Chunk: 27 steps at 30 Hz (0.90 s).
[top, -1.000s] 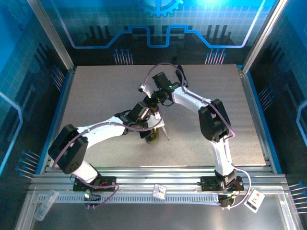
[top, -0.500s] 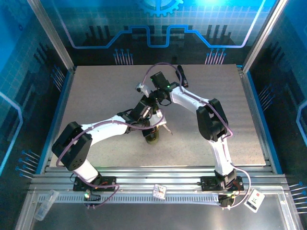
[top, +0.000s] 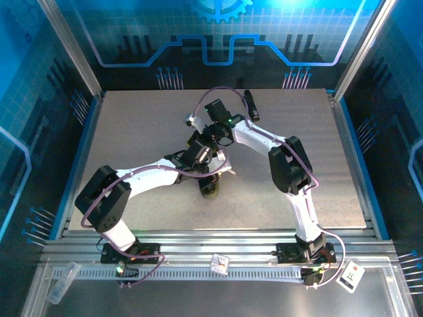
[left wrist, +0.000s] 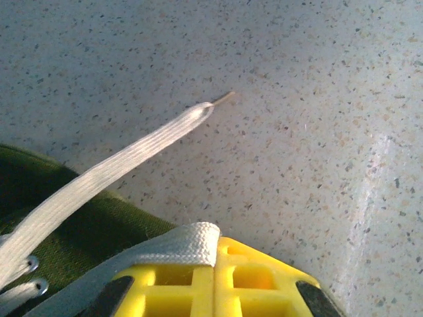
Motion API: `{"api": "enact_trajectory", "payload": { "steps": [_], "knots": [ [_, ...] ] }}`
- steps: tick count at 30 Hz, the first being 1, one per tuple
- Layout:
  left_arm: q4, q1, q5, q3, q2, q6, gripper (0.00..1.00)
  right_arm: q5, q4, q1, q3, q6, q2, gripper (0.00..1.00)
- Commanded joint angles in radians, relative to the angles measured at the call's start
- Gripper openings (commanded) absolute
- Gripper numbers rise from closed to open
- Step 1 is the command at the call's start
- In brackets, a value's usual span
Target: Tie the shoes
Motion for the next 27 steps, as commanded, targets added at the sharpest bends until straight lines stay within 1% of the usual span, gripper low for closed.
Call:
{"api": "enact_trajectory", "payload": {
  "steps": [1,6,7,9,12,13,14,17,21,24,27],
  "knots": [
    [0.018,-0.031,0.026,0.043,0.03,-0.033,0.0,-0.03,0.04,0.016,0.03,0.031,0.032,0.0],
    [0.032,-0.038,0.005,0.039,0.04,-0.044,0.0,-0.007,0.039,0.015,0.032,0.049,0.029,0.0],
    [0.04,-0.038,-0.008,0.029,0.027,-0.041,0.01,0.003,0.036,0.014,0.029,0.052,0.022,0.03],
    [0.076,-0.038,-0.041,0.001,-0.007,-0.04,0.25,0.019,0.034,0.01,0.015,0.058,0.004,0.11],
    [0.108,-0.033,-0.071,-0.035,-0.073,-0.035,0.5,0.035,0.043,-0.008,-0.015,0.084,-0.039,0.3],
    [0.109,-0.029,-0.071,-0.041,-0.097,-0.03,0.55,0.037,0.049,-0.016,-0.029,0.094,-0.056,0.35],
    [0.11,-0.027,-0.073,-0.048,-0.115,-0.03,0.57,0.038,0.052,-0.024,-0.038,0.103,-0.07,0.4],
    [0.108,-0.01,-0.067,-0.062,-0.183,-0.033,0.61,0.035,0.059,-0.053,-0.065,0.127,-0.116,0.48],
    [0.106,0.034,-0.043,-0.095,-0.283,-0.041,0.63,0.025,0.039,-0.091,-0.077,0.135,-0.171,0.53],
    [0.089,0.096,-0.02,-0.124,-0.364,-0.043,0.63,0.037,0.01,-0.116,-0.105,0.124,-0.22,0.56],
    [0.072,0.181,0.003,-0.151,-0.435,-0.049,0.63,0.048,-0.006,-0.135,-0.188,0.098,-0.288,0.57]
  ]
}}
